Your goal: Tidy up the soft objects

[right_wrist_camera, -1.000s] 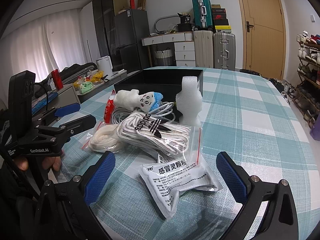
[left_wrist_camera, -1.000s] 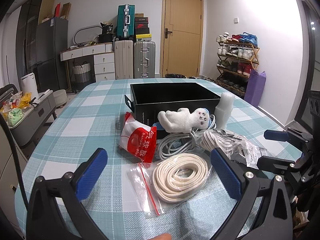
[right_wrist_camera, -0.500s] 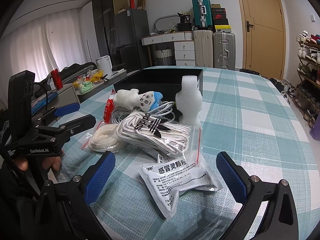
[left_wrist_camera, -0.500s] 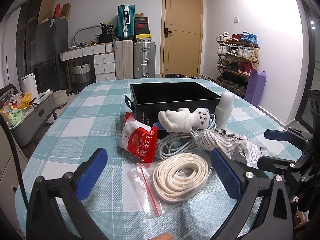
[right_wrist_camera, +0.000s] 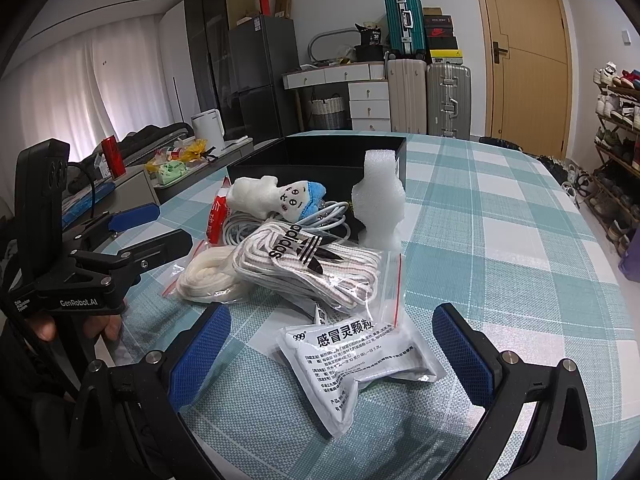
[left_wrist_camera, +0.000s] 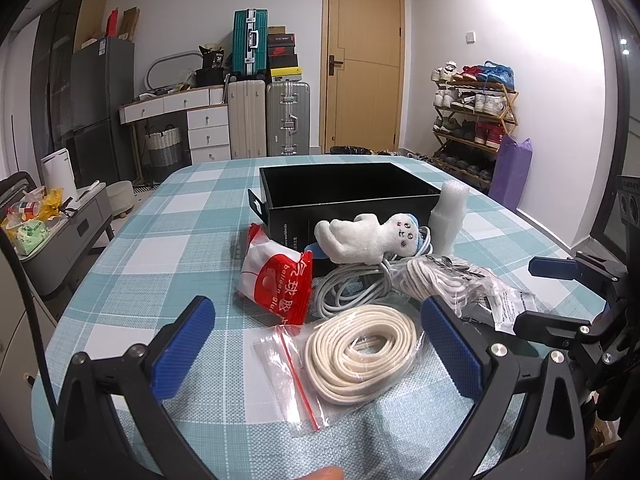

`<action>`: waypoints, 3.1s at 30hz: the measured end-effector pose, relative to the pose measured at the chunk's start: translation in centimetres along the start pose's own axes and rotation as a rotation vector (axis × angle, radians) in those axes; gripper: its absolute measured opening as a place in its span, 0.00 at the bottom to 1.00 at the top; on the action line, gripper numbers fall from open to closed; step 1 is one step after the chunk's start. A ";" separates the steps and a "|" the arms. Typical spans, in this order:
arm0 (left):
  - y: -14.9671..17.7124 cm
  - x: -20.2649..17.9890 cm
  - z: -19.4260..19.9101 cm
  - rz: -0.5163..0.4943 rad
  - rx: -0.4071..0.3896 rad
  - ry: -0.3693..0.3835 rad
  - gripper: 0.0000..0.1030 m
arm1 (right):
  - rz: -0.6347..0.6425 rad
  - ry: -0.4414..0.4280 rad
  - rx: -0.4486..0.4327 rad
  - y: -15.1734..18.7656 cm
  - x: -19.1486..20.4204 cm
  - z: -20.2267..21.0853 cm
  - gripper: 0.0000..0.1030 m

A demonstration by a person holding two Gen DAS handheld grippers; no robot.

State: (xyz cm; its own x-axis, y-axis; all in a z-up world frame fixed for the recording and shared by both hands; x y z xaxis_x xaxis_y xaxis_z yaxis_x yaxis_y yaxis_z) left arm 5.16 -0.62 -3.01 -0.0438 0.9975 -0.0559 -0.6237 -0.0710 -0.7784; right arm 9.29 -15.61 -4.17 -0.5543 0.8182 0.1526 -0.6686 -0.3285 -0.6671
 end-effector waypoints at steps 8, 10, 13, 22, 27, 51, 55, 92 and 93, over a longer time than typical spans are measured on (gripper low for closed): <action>-0.1 0.0 -0.3 -0.009 0.009 -0.010 1.00 | 0.005 0.003 0.017 0.3 0.1 -0.3 1.00; -0.2 0.1 -0.3 -0.008 0.016 -0.004 1.00 | 0.010 0.010 0.019 0.3 0.1 -0.3 1.00; -0.4 0.2 -0.2 0.002 0.025 0.022 1.00 | 0.018 0.025 0.025 0.2 0.0 -0.1 1.00; -0.6 -0.6 0.2 -0.051 0.018 -0.001 1.00 | 0.028 0.031 0.058 0.1 -0.3 0.2 1.00; 0.3 -1.5 -1.1 -0.092 0.118 0.037 1.00 | 0.003 0.031 0.116 0.5 -1.1 -0.6 1.00; 1.8 -2.4 -5.2 -0.042 0.325 0.051 0.86 | 0.029 0.052 0.218 1.3 -1.1 -3.3 0.99; 1.8 -2.5 -4.7 -0.066 0.310 0.054 0.73 | 0.036 0.058 0.211 1.1 -1.1 -3.2 0.95; 1.6 -1.2 0.5 -0.105 0.171 0.107 0.52 | 0.197 -0.032 0.122 2.9 2.4 0.5 0.46; 1.4 -1.0 0.6 -0.102 0.164 0.107 0.52 | 0.197 -0.031 0.115 2.8 2.5 0.7 0.46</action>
State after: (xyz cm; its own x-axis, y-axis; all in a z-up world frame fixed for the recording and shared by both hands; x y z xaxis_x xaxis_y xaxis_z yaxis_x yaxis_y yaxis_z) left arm 3.84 -1.69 -3.65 0.1032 0.9931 -0.0550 -0.7399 0.0397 -0.6716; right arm 5.68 -14.78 -5.13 -0.6934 0.7187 0.0513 -0.5972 -0.5334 -0.5991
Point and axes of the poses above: each gripper's, at about its wrist camera, not at the fingertips, and z roughly against the way its jaws point, x to its left, y to its underside, the point moved 6 cm from there along -z, roughly the way its jaws point, and after that the axes turned 9 degrees about x, right-handed, at the moved point
